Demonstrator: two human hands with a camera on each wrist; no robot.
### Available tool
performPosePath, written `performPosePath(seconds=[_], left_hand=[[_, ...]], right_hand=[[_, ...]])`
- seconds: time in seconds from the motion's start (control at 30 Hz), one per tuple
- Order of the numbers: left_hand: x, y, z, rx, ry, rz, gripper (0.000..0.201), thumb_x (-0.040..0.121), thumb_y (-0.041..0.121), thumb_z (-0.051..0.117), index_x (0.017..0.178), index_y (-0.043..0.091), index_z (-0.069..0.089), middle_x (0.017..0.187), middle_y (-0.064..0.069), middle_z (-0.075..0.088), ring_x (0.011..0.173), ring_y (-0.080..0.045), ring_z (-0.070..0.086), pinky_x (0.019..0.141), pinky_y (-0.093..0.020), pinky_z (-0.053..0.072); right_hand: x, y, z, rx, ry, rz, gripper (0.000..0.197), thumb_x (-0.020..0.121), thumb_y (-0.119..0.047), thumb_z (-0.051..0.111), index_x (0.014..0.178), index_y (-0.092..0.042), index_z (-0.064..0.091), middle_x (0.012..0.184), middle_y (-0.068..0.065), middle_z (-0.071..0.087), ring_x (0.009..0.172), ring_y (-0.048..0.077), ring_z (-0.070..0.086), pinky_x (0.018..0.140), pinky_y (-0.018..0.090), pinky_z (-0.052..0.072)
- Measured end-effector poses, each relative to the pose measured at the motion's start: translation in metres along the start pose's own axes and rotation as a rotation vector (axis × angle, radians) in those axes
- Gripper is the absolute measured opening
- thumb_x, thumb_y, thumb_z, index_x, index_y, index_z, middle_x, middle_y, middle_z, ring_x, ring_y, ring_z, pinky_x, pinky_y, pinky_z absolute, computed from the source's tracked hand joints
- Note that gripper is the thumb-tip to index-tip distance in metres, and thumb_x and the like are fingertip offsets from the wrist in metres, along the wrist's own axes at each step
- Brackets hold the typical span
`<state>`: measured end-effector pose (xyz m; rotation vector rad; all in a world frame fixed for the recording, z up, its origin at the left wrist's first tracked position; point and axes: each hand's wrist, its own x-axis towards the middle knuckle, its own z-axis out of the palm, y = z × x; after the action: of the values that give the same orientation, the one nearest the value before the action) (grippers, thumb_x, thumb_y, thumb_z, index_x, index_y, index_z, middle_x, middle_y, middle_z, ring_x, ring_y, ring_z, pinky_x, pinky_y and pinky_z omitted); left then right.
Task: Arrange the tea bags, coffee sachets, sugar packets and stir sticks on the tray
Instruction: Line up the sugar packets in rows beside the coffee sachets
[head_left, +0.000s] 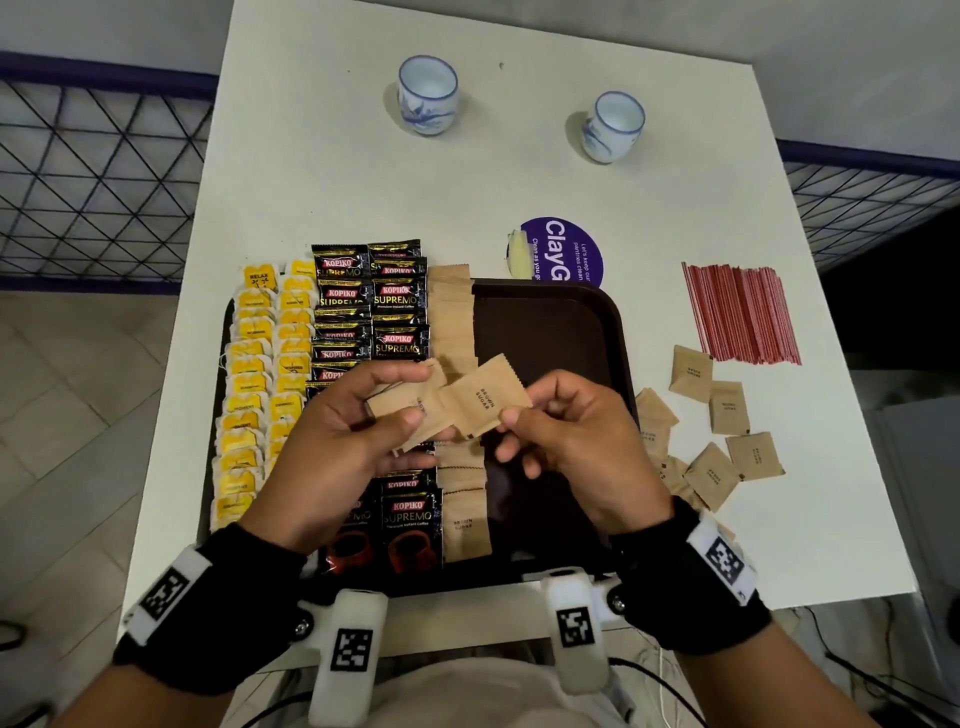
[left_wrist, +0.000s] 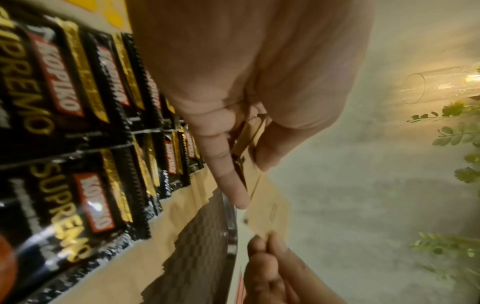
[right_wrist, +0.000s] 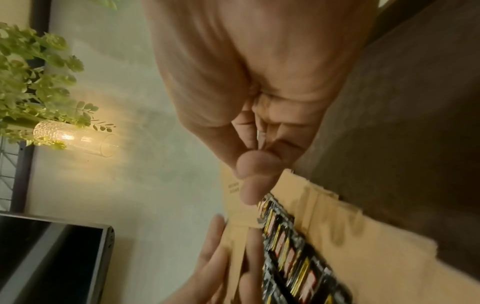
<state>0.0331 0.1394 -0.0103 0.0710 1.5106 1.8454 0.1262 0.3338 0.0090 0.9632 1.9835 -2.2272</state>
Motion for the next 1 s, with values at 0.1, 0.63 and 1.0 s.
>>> performPosePath(seconds=[0.1, 0.63, 1.0], left_hand=[[-0.005, -0.002, -0.011, -0.061, 0.010, -0.048, 0.036, 0.096, -0.008, 0.050, 0.115, 0.018, 0.067, 0.127, -0.002, 0.071, 0.097, -0.039, 0.075, 0.072, -0.037, 0.064], [-0.005, -0.004, -0.018, -0.031, -0.008, -0.100, 0.038, 0.097, -0.009, 0.048, 0.119, 0.016, 0.068, 0.129, -0.005, 0.068, 0.098, -0.040, 0.074, 0.074, -0.039, 0.064], [-0.005, -0.004, -0.022, -0.046, -0.002, -0.098, 0.037, 0.097, -0.008, 0.049, 0.121, 0.014, 0.066, 0.126, -0.008, 0.070, 0.098, -0.041, 0.074, 0.074, -0.039, 0.064]], right_hand=[[-0.007, 0.008, -0.019, -0.156, -0.055, 0.032, 0.011, 0.085, 0.008, 0.070, 0.087, 0.003, 0.060, 0.074, 0.017, 0.070, 0.054, 0.022, 0.065, 0.043, 0.025, 0.045], [-0.016, 0.031, -0.008, -0.641, -0.352, 0.303, 0.017, 0.093, -0.018, 0.066, 0.085, -0.005, 0.071, 0.069, 0.003, 0.072, 0.051, 0.015, 0.063, 0.048, 0.023, 0.045], [-0.017, 0.026, -0.012, -0.714, -0.381, 0.276, 0.022, 0.094, -0.027, 0.067, 0.083, -0.009, 0.072, 0.072, 0.007, 0.074, 0.050, 0.013, 0.065, 0.051, 0.027, 0.047]])
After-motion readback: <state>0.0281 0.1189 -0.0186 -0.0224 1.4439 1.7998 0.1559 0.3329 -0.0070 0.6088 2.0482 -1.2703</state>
